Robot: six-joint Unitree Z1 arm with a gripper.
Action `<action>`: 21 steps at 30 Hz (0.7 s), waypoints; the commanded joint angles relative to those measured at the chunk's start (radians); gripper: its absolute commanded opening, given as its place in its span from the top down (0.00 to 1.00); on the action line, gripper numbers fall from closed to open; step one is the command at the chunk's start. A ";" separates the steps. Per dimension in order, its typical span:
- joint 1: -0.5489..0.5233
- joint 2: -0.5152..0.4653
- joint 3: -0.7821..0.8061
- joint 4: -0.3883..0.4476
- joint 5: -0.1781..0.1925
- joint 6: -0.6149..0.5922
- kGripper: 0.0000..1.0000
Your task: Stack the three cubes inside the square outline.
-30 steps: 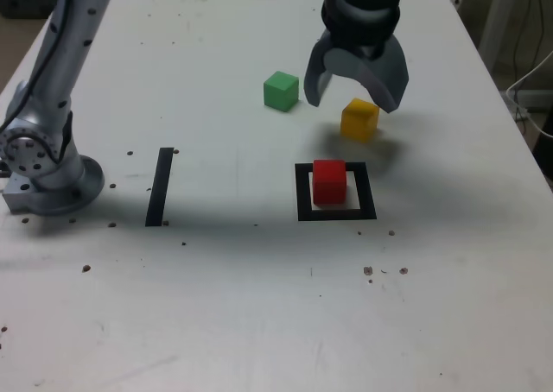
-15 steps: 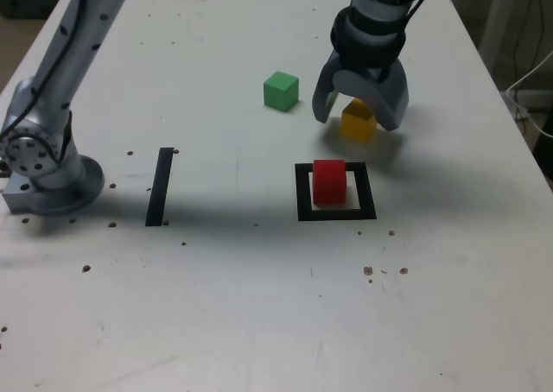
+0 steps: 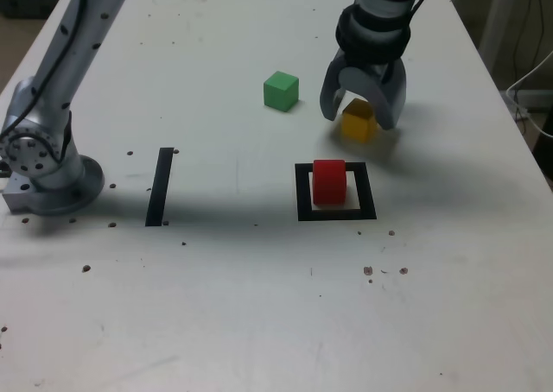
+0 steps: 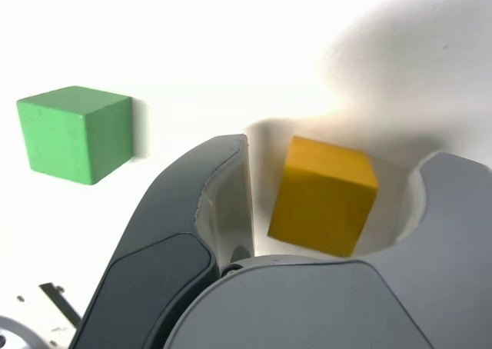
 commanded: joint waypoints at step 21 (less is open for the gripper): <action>0.002 -0.040 0.035 -0.018 -0.004 0.012 0.79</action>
